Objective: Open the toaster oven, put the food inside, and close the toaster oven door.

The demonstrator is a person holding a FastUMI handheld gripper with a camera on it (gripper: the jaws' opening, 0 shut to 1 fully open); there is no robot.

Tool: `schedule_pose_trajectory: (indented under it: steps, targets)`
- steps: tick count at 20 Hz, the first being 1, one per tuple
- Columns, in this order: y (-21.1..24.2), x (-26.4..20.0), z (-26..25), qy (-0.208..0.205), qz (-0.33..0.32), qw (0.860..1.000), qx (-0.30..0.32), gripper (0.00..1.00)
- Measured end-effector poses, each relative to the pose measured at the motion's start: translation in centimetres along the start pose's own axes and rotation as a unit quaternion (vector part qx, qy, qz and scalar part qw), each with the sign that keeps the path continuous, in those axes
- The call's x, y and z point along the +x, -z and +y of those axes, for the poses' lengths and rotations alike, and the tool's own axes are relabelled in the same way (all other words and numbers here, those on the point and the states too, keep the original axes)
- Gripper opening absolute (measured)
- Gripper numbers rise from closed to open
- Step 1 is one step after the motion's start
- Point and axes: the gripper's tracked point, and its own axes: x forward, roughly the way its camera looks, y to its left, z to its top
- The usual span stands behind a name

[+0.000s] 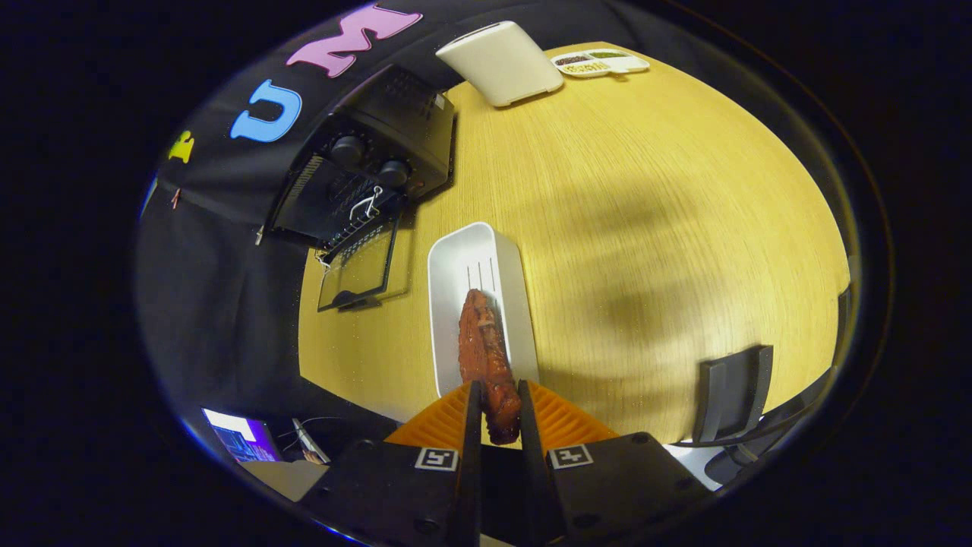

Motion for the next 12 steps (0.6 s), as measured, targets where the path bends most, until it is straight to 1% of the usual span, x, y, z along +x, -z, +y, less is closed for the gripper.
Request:
schedule_pose_trajectory:
  steps: [3,6,9,12]
  targets:
    - [-0.7,-1.0,0.4,-0.006,-0.012,1.000,0.012,0.21]
    - [-0.8,-1.4,0.7,-0.002,-0.020,1.000,0.014,0.14]
    - [-0.7,-2.2,1.7,-0.007,-0.022,1.000,0.018,0.14]
    - [-1.5,-3.6,2.9,-0.002,-0.045,0.999,0.012,0.14]
